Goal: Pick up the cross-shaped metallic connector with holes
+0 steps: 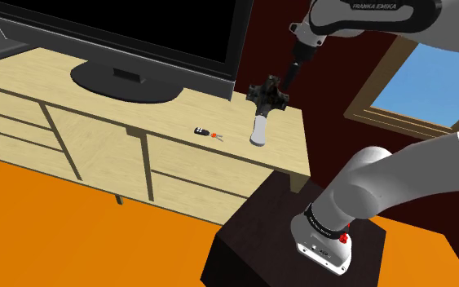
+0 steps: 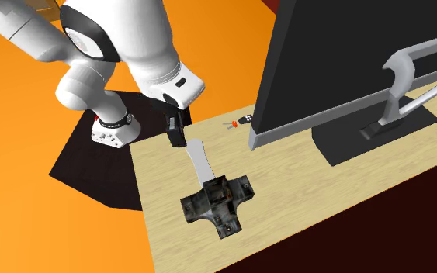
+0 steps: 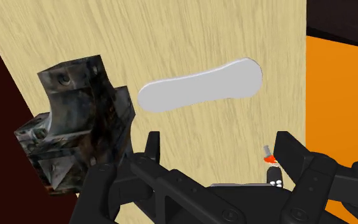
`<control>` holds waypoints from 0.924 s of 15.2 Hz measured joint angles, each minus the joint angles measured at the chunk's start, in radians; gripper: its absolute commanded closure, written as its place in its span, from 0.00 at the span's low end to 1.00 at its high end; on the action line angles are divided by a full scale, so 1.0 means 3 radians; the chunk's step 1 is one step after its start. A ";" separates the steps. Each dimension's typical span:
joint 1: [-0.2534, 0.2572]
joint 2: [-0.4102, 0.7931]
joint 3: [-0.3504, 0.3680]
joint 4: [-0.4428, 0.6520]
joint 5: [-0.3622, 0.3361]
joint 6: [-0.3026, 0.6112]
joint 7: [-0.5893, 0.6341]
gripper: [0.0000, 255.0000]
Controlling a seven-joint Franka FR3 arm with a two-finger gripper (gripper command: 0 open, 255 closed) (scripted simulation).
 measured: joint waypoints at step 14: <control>0.0034 0.1727 -0.0992 0.0850 0.0755 0.0519 -0.1632 0.00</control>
